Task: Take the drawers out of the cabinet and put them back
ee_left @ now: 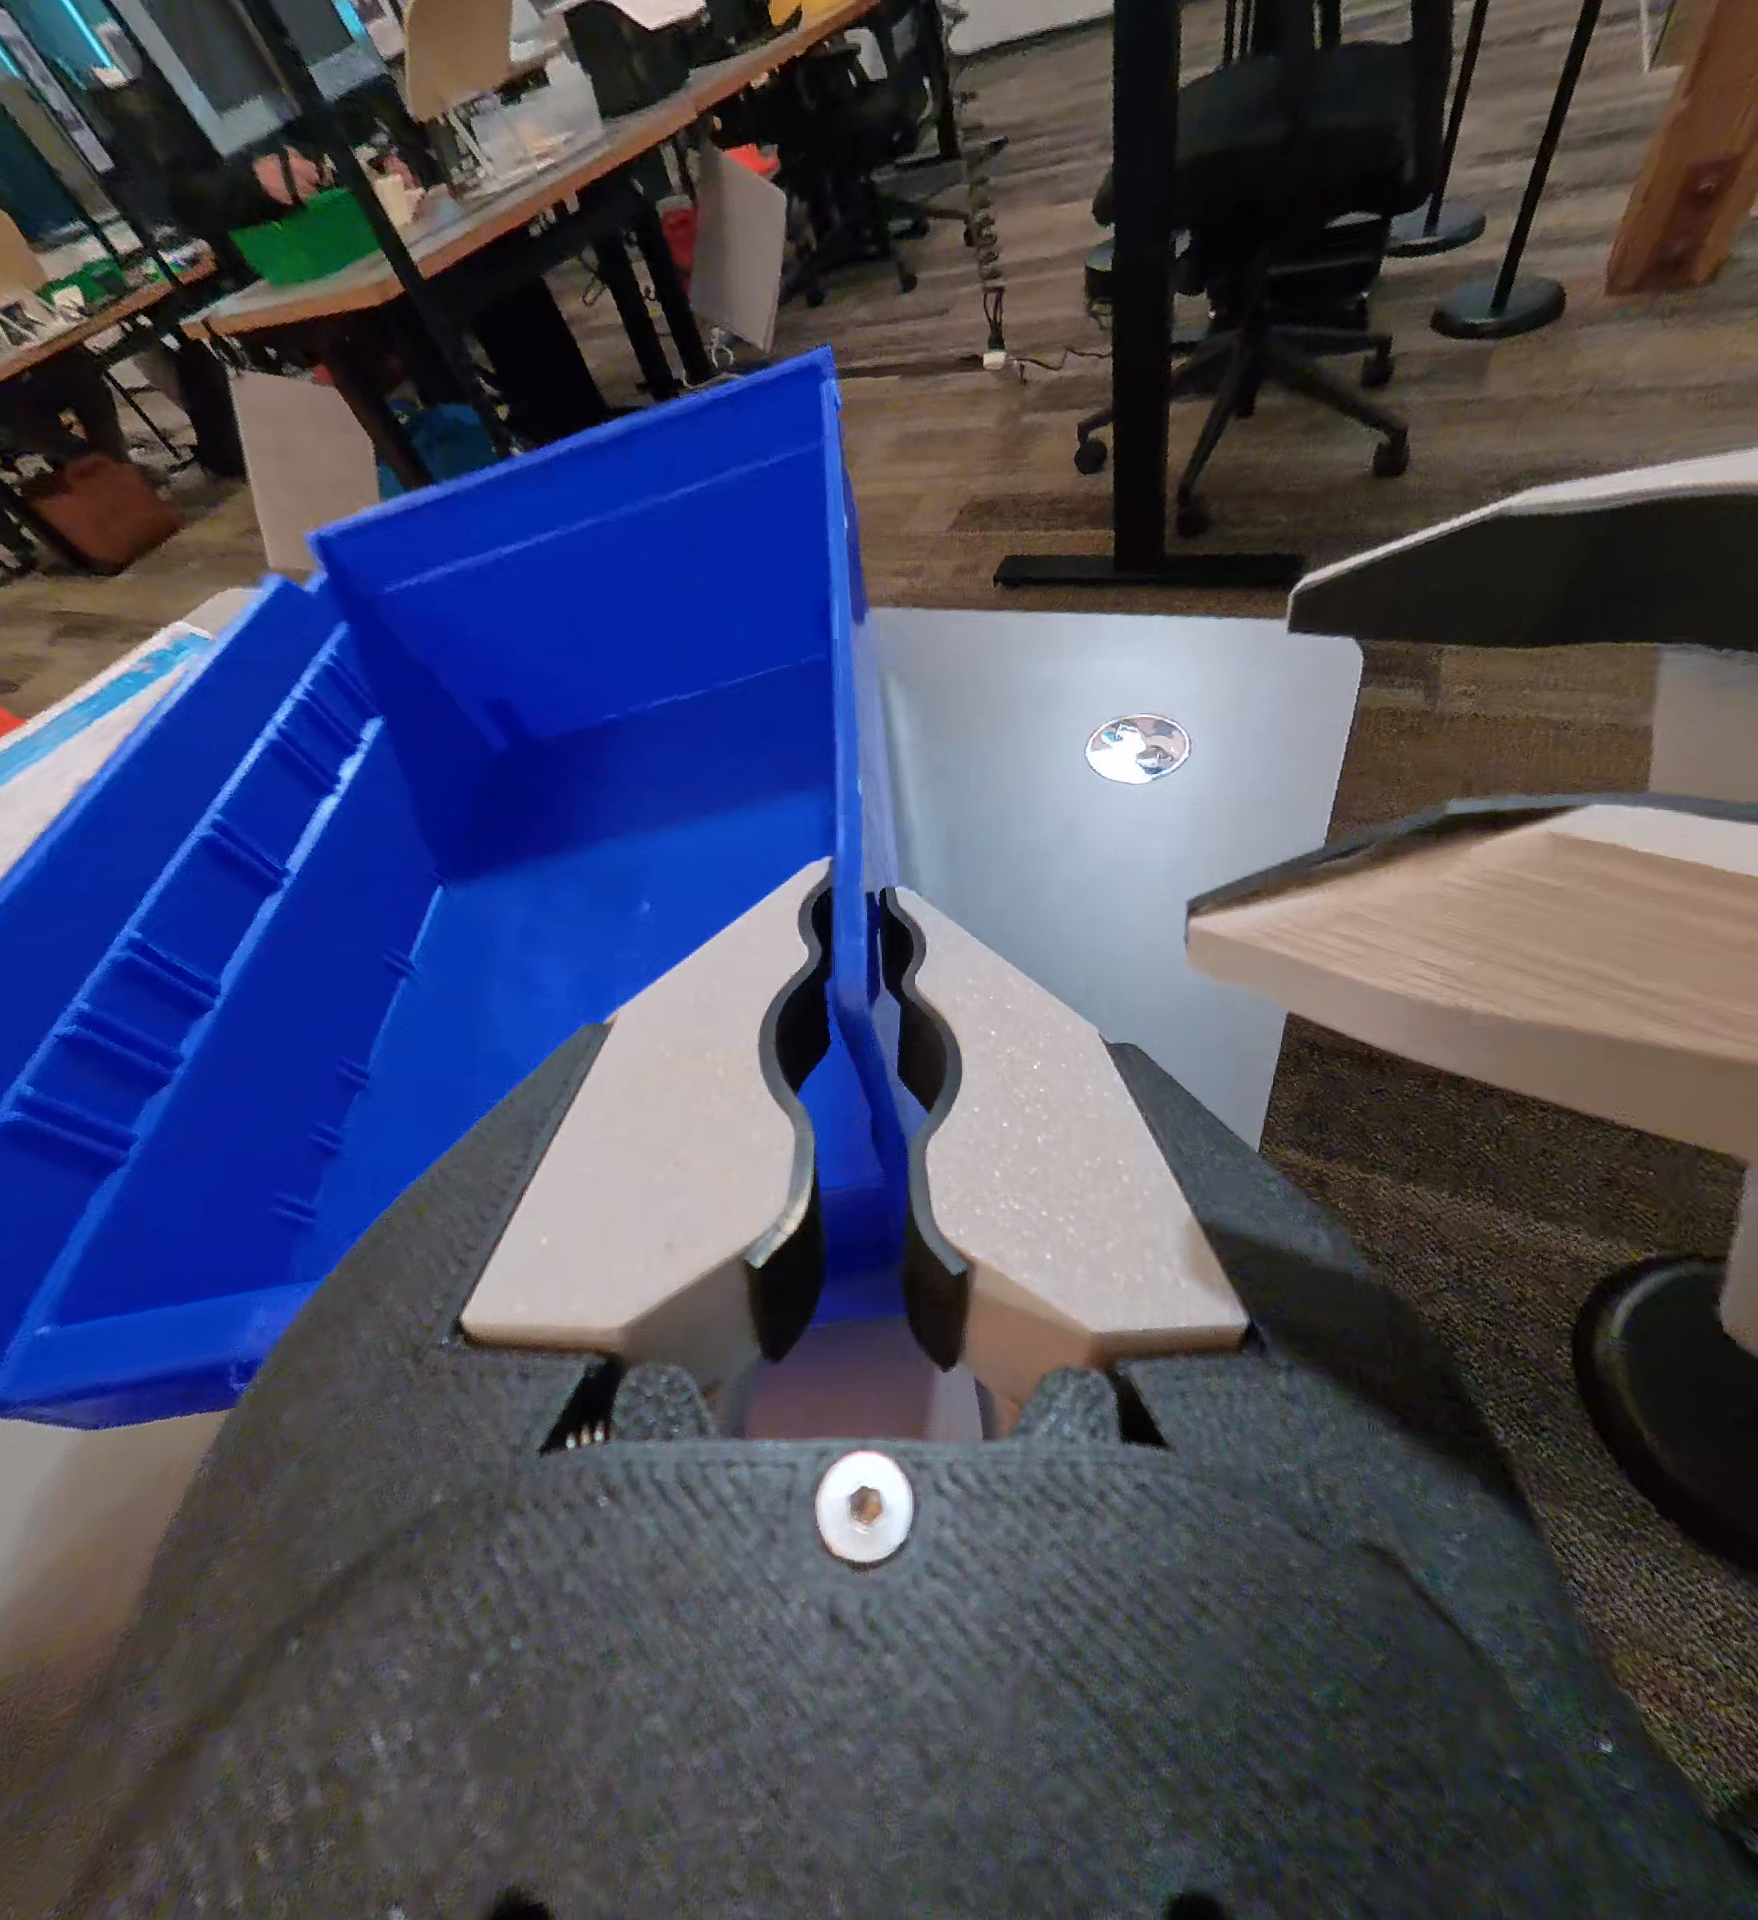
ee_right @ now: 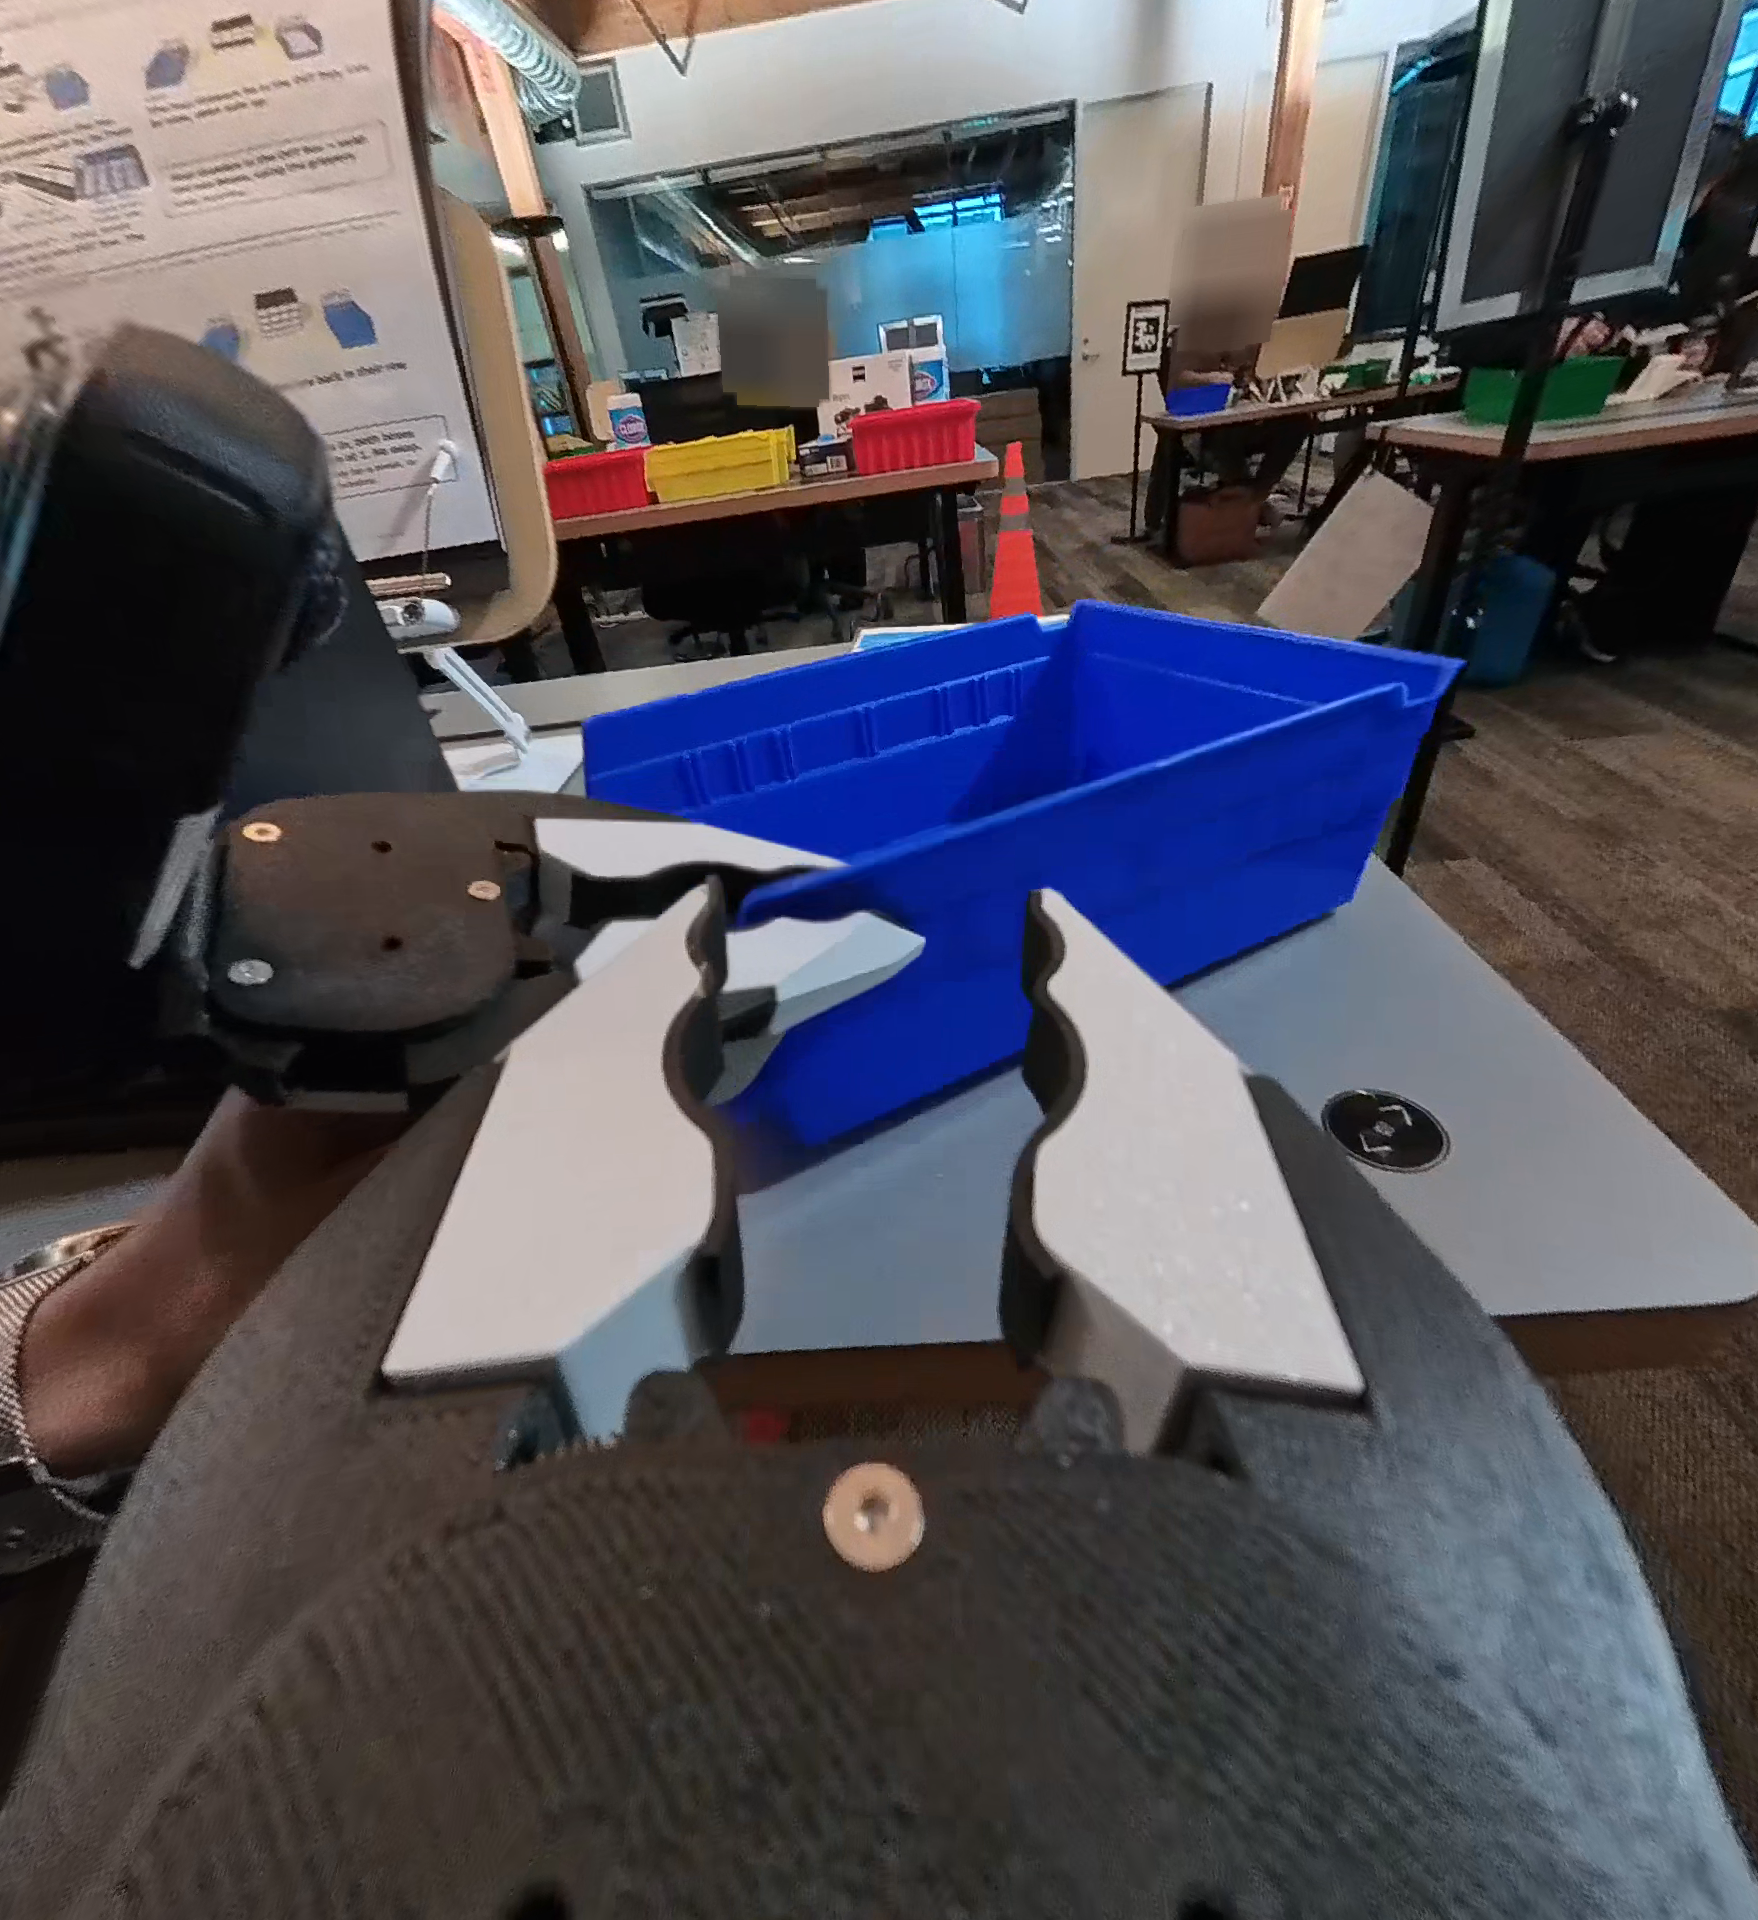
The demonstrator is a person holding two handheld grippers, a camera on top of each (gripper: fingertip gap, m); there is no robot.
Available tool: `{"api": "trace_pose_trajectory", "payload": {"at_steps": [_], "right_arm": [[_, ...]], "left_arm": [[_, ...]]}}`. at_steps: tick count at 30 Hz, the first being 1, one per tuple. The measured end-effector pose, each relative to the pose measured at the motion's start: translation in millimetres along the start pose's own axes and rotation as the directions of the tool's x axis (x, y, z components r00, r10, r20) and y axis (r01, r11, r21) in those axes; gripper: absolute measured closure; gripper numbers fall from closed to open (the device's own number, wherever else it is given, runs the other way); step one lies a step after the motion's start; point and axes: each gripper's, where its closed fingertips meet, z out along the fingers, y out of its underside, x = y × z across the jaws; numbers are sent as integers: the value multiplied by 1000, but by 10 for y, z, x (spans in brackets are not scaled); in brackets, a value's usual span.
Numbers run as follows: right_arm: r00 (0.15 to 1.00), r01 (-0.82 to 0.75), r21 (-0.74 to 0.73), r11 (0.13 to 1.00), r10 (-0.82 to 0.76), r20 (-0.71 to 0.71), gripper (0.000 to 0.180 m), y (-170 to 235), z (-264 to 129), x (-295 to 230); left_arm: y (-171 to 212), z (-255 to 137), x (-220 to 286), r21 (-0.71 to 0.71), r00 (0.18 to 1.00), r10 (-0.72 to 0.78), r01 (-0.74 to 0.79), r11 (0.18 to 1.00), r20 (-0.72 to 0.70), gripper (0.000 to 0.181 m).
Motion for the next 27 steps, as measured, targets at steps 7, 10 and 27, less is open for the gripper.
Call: {"api": "trace_pose_trajectory", "payload": {"at_steps": [7,10,27], "right_arm": [[999,-20,-8,1000,20,-40,118,45,-8,136],[999,-36,-32,999,35,-22,113,96,44,49],[958,-170,-264,949,223,183,137,486,894,-62]], "left_arm": [[66,-154,11,-25,994,-76,74,997,-77,138],[230,-502,61,-73,982,-113,102,992,-154,125],[600,-1779,84,-84,956,-188,173,981,-226,129]]}}
